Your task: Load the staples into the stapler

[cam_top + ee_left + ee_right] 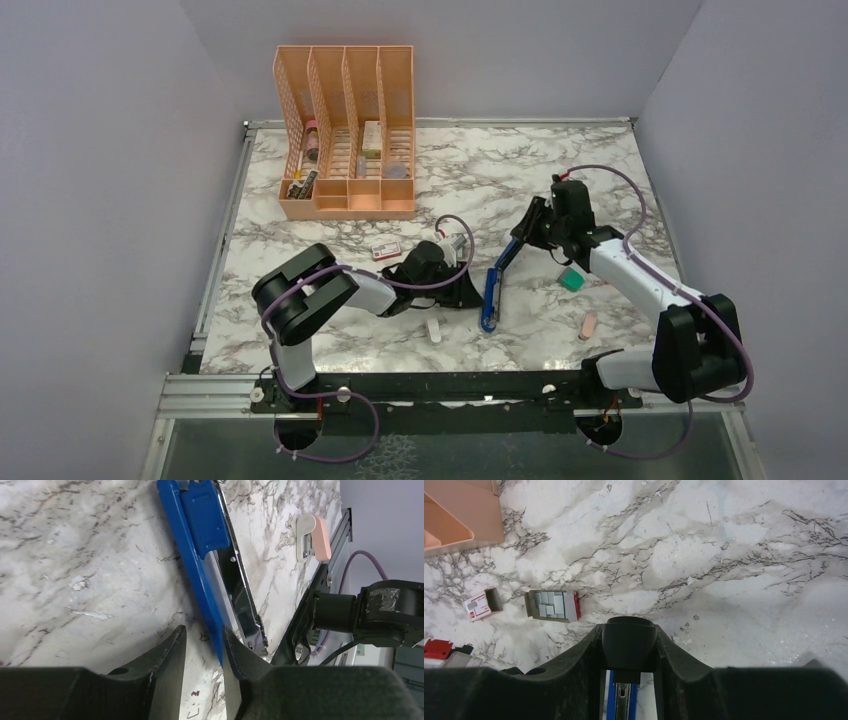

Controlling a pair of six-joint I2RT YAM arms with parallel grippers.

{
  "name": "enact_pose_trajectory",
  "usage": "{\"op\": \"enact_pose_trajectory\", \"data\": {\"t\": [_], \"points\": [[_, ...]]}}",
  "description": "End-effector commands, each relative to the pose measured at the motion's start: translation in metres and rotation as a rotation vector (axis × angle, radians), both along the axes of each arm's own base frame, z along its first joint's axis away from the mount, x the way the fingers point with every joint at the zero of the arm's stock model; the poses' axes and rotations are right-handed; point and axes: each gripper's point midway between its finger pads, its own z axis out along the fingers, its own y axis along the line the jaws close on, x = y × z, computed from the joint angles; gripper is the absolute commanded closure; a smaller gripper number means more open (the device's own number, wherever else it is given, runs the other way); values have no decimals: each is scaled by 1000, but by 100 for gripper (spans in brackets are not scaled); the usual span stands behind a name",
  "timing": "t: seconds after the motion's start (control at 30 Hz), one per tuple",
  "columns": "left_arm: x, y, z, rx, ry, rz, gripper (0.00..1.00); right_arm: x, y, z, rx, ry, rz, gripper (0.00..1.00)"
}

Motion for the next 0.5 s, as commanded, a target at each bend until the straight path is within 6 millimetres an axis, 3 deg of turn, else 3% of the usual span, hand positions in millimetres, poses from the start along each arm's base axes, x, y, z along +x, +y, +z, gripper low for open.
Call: {"op": "enact_pose_trajectory", "data": {"t": [0.0, 0.17, 0.47], "points": [[16, 0, 15, -36, -58, 22, 66, 7, -4, 6, -51, -6, 12, 73], [24, 11, 15, -28, -63, 53, 61, 14, -6, 12, -83, -13, 13, 74], [42, 36, 37, 2, -144, 107, 51, 41, -22, 31, -201, -33, -35, 74]]}}
